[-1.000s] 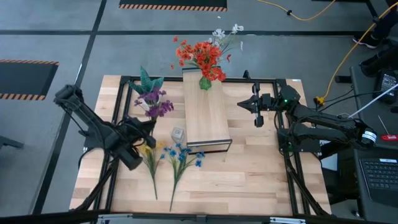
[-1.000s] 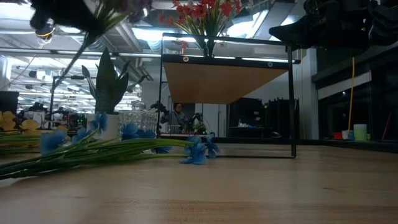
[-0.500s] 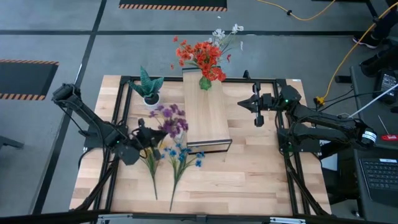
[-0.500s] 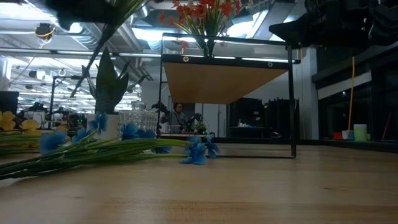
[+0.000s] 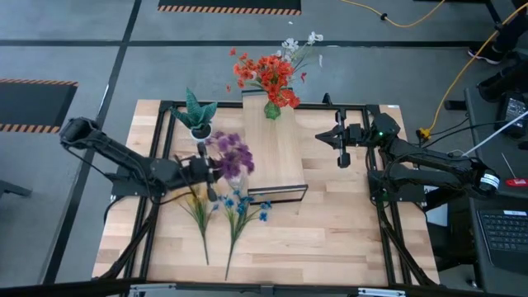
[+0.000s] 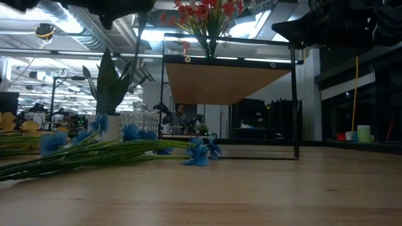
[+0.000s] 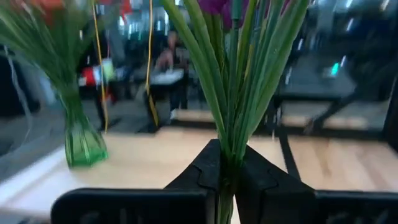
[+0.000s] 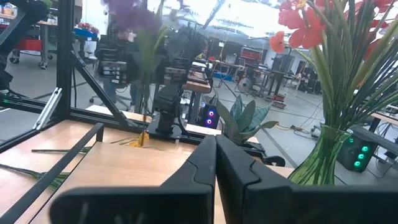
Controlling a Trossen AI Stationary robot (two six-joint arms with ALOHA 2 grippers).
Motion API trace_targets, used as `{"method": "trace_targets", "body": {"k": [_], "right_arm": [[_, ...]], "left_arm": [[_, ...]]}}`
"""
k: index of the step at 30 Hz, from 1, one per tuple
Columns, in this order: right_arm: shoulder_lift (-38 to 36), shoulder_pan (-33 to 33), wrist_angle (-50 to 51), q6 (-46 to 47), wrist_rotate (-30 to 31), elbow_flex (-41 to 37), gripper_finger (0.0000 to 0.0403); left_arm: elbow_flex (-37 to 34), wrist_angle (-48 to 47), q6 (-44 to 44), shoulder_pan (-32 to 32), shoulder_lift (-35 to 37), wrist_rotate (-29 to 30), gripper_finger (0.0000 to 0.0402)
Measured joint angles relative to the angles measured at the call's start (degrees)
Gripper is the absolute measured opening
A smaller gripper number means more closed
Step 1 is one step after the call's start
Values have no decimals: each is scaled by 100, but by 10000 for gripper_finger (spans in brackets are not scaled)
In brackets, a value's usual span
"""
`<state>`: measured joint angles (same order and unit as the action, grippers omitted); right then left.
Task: Pick and place flowers into a vace then onto a shelf
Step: Put the violet flowers into the transparent vase
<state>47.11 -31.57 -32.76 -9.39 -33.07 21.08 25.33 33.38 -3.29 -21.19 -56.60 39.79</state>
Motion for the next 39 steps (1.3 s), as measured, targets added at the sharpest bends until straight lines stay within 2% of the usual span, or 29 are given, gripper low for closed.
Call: {"method": "trace_targets", "body": {"k": [4,7,13,21,28,39], "right_arm": [[0,0,32,9,0,0,12],[0,0,101,9,1,0,12],[0,1,173,24,-1,0,12],[0,0,220,28,-1,0,12],[0,0,254,22,-1,0,12],[0,0,357,15,-1,0,12]], "left_arm": [[-610,1197,-225,294,253,-505,17],[-870,1541,-226,453,267,-764,17],[-940,1572,-180,876,8,-861,17],[-940,1576,295,1338,-402,-1208,17],[-940,1587,571,1397,-626,-1404,17],[-940,1596,432,1438,-861,-1235,17]]}}
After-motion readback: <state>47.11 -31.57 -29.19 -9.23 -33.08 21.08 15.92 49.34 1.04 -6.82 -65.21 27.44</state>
